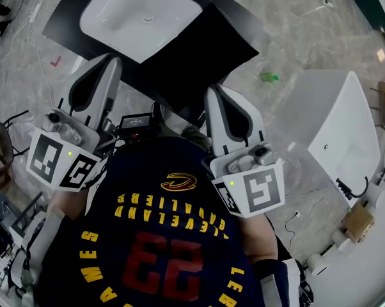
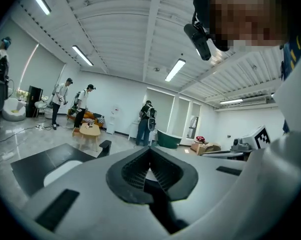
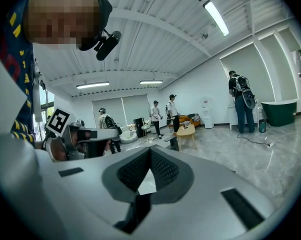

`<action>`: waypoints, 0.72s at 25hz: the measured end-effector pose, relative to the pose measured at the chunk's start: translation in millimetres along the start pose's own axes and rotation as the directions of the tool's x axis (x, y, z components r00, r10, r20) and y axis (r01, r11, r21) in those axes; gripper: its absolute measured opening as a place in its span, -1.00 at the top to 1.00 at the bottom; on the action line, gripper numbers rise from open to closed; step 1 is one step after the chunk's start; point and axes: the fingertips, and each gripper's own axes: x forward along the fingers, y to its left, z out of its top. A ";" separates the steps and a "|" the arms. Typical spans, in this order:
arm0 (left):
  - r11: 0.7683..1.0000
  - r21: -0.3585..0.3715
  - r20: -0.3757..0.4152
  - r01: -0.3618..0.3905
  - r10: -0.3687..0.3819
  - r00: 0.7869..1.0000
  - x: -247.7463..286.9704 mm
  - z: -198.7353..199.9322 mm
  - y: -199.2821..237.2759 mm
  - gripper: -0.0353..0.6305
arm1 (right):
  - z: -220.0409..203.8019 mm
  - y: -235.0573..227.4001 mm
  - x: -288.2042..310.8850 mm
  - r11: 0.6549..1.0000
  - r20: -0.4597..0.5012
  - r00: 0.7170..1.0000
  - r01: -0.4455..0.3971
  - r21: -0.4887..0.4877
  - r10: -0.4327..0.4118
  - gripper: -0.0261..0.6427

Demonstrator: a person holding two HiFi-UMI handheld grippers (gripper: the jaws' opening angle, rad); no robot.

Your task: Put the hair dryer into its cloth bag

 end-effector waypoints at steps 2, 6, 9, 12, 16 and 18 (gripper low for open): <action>1.000 -0.003 -0.002 0.003 -0.003 1.000 0.5 -0.3 -0.9 0.89 | 0.1 0.1 -0.6 1.000 -0.003 1.000 0.002 0.000 -0.002 0.90; 1.000 -0.006 -0.012 0.009 -0.009 1.000 4.6 -3.1 -2.6 0.89 | -0.7 -2.9 -0.4 1.000 -0.006 1.000 0.005 0.001 -0.005 0.90; 1.000 -0.010 -0.016 0.010 -0.010 1.000 7.3 -5.1 -3.1 0.89 | -1.6 -5.5 0.6 1.000 -0.009 1.000 0.005 0.008 -0.004 0.90; 1.000 -0.010 -0.021 0.011 -0.011 1.000 8.6 -5.9 -3.4 0.89 | -1.7 -6.6 1.7 1.000 -0.012 1.000 0.002 0.008 -0.002 0.90; 1.000 -0.009 -0.022 0.012 -0.012 1.000 9.6 -5.1 -3.8 0.89 | -1.7 -6.7 3.3 1.000 -0.019 1.000 -0.004 0.003 0.004 0.90; 1.000 -0.008 -0.023 0.015 -0.015 1.000 10.2 -4.9 -5.1 0.89 | -1.3 -6.2 3.9 1.000 -0.022 1.000 -0.007 -0.001 0.007 0.90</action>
